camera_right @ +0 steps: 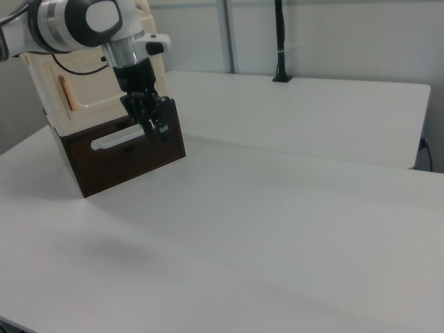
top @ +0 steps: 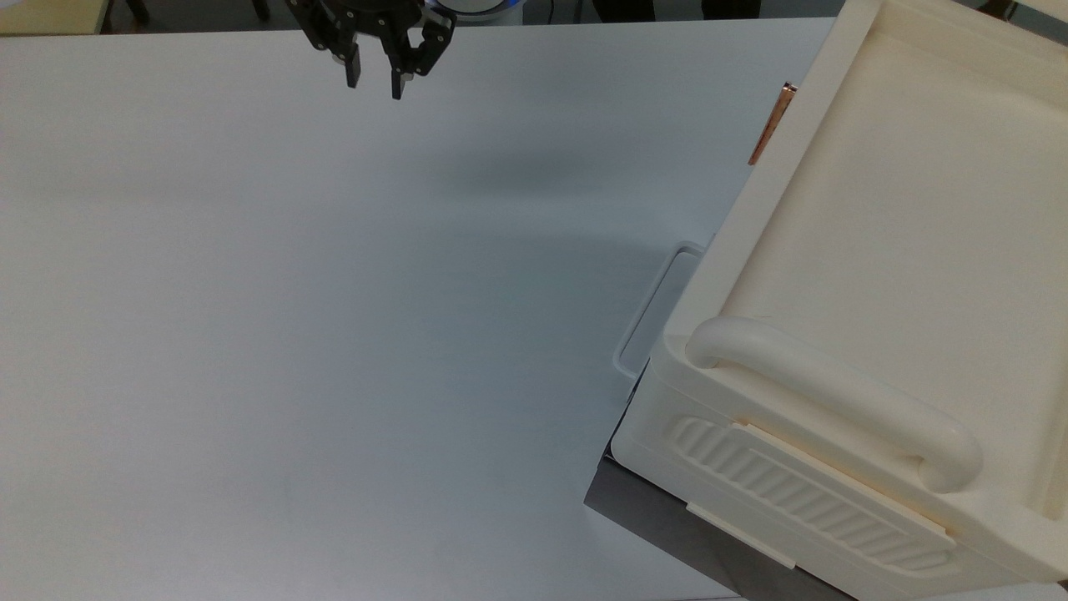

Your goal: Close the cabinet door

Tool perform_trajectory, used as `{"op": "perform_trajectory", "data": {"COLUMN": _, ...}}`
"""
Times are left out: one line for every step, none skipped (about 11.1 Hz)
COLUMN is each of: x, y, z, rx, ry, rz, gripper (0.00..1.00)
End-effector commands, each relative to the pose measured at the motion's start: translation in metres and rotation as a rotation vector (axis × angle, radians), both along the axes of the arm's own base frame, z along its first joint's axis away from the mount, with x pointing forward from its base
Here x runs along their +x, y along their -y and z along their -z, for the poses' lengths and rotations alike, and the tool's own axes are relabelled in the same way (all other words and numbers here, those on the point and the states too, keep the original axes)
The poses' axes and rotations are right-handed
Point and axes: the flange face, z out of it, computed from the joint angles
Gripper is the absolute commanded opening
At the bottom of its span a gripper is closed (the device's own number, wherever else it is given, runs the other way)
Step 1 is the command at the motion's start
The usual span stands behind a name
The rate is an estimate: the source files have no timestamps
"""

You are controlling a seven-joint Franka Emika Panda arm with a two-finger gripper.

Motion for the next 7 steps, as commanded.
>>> {"op": "perform_trajectory", "data": {"x": -0.0155, "y": -0.0009, "z": -0.0039, "rx": 0.073, "ry": -0.004, "rz": 0.032, "gripper": 1.00}}
{"op": "perform_trajectory", "data": {"x": -0.0180, "y": 0.0009, "z": -0.0013, "rx": 0.114, "ry": -0.012, "rz": 0.043, "gripper": 1.00}}
{"op": "perform_trajectory", "data": {"x": -0.0222, "y": 0.0001, "z": -0.0013, "rx": 0.120, "ry": -0.013, "rz": 0.034, "gripper": 1.00}}
{"op": "perform_trajectory", "data": {"x": -0.0237, "y": -0.0017, "z": -0.0004, "rx": 0.120, "ry": -0.020, "rz": 0.027, "gripper": 1.00}}
{"op": "perform_trajectory", "data": {"x": -0.0244, "y": -0.0017, "z": -0.0004, "rx": 0.120, "ry": -0.022, "rz": 0.018, "gripper": 1.00}}
{"op": "perform_trajectory", "data": {"x": -0.0243, "y": -0.0010, "z": -0.0011, "rx": 0.121, "ry": -0.021, "rz": 0.016, "gripper": 1.00}}
{"op": "perform_trajectory", "data": {"x": -0.0239, "y": -0.0010, "z": -0.0003, "rx": 0.121, "ry": -0.022, "rz": 0.016, "gripper": 1.00}}
